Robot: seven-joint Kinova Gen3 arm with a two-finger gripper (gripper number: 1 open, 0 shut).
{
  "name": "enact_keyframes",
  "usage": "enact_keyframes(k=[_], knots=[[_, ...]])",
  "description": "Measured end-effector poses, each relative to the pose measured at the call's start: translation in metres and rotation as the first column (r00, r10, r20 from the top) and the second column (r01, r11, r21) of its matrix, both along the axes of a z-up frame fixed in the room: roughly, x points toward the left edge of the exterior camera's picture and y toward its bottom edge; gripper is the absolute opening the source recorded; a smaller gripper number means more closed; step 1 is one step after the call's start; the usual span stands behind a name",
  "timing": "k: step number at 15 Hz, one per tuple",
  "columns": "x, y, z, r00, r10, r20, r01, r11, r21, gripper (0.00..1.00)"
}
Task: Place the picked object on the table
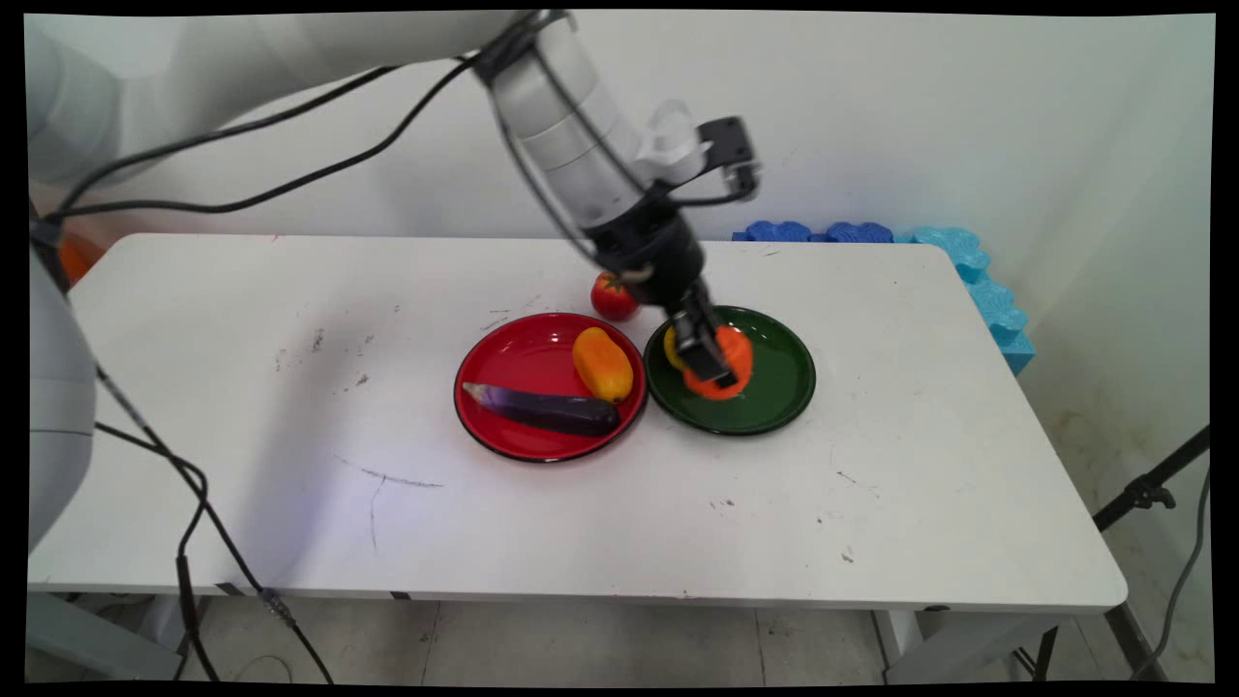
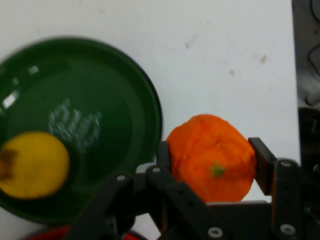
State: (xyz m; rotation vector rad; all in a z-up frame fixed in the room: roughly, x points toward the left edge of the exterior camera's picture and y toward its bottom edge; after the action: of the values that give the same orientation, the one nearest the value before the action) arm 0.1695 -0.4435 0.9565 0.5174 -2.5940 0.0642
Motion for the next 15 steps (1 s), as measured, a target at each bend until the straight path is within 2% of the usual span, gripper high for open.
enact_keyframes(k=[2, 7, 15], knots=[[0.01, 0.012, -0.006, 1.0, 0.013, -0.002, -0.013, 1.0, 0.012, 0.0], [0.031, 0.034, -0.039, 1.0, 0.029, 0.009, -0.029, 0.999, 0.029, 0.0], [0.041, 0.041, -0.095, 0.999, 0.039, 0.009, -0.039, 0.999, 0.017, 0.0]])
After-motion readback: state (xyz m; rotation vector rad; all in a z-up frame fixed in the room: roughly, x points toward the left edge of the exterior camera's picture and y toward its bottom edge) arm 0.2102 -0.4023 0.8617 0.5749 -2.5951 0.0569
